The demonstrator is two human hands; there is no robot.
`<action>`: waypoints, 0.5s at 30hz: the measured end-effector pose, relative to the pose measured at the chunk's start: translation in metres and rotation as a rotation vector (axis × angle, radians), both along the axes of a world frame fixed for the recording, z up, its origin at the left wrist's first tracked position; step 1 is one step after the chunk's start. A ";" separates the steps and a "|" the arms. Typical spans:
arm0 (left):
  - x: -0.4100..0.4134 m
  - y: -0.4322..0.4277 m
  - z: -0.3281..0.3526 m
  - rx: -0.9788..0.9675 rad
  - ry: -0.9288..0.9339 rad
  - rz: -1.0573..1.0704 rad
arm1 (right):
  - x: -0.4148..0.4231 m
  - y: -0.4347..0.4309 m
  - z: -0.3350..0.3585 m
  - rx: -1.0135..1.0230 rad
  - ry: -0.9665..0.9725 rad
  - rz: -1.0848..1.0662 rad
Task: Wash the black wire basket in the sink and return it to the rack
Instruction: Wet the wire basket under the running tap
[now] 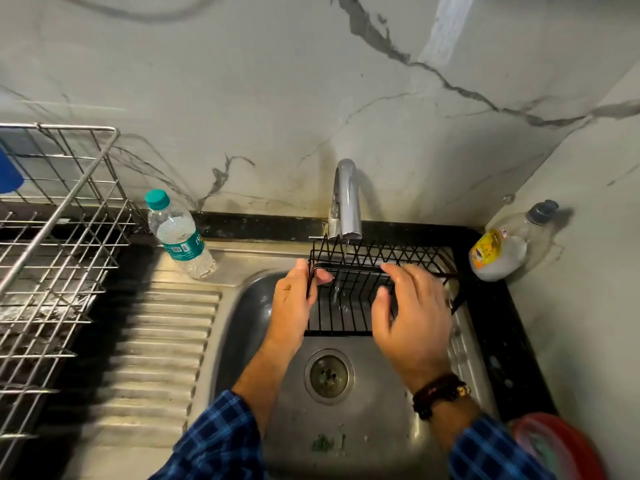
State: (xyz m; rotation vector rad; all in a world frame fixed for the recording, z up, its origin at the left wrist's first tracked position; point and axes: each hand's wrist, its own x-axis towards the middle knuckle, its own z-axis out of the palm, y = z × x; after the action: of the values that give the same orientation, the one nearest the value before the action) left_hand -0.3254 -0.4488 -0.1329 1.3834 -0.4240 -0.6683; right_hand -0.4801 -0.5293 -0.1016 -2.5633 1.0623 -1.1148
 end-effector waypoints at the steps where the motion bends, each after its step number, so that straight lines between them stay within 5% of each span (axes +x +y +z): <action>1: -0.002 -0.001 -0.001 -0.002 0.012 0.003 | 0.005 -0.005 0.006 -0.001 0.053 -0.099; 5: -0.002 -0.003 -0.012 0.021 0.023 0.014 | 0.030 -0.022 0.024 0.167 0.318 -0.244; 10: -0.015 0.004 -0.018 0.023 0.121 0.028 | 0.067 0.002 0.029 0.350 0.791 0.085; 15: -0.008 0.011 -0.028 0.055 0.107 0.023 | 0.066 -0.005 0.025 0.276 0.809 0.476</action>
State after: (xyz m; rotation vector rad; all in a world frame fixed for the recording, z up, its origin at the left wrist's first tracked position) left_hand -0.3332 -0.4374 -0.1614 1.3957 -0.3064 -0.7364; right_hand -0.4145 -0.5347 -0.0764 -2.8227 0.5702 0.1989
